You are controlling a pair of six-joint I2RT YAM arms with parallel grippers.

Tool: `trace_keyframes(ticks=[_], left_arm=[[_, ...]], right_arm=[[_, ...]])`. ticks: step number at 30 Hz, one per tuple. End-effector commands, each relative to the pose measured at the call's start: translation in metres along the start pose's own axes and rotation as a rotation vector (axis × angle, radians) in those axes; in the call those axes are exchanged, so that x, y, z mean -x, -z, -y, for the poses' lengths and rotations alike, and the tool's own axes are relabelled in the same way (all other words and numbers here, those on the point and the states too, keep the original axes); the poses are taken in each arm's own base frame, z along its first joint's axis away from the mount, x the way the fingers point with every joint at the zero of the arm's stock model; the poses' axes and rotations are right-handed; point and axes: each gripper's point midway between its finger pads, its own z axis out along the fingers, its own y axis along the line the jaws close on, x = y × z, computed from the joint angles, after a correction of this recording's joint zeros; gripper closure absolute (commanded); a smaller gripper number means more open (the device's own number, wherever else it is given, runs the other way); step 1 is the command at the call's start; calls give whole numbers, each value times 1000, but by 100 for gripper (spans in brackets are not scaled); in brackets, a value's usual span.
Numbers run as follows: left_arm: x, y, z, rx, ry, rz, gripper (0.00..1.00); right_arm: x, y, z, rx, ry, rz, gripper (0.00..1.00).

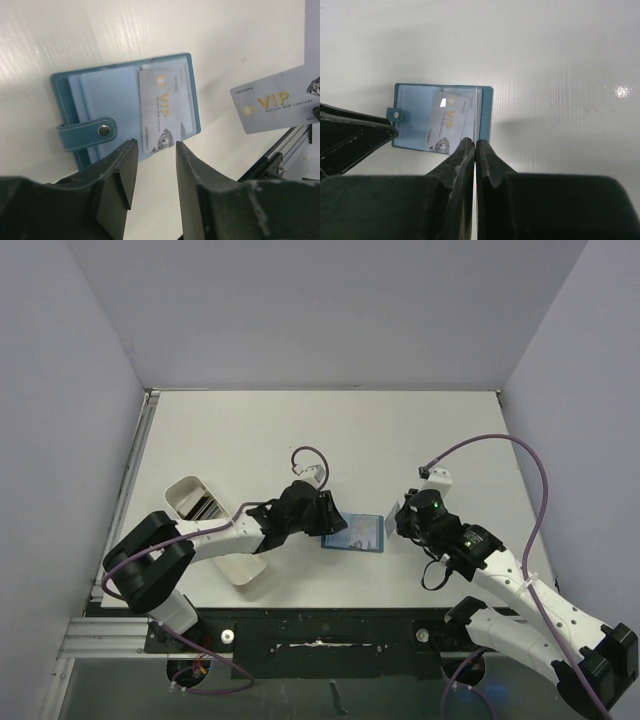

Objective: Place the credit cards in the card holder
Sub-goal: Insert the credit card into the card holder.

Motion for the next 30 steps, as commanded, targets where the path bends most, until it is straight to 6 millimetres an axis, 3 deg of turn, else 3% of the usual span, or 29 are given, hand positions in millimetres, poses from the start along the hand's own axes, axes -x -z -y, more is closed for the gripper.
trace_keyframes(ticks=[1, 10, 18, 23, 30], left_arm=[[14, 5, 18, -100, -73, -9, 63], [9, -7, 35, -214, -28, -76, 58], [8, -25, 14, -153, 13, -80, 58], [8, -33, 4, -124, 17, -85, 58], [5, -43, 1, -111, 20, -105, 58]], right_arm=[[20, -10, -5, 4, -4, 40, 100], [17, -35, -3, 98, -54, -20, 100], [11, -39, -18, 195, -80, -37, 100], [-5, -48, -14, 187, -96, -72, 100], [-38, -53, 9, 102, -111, -142, 100]])
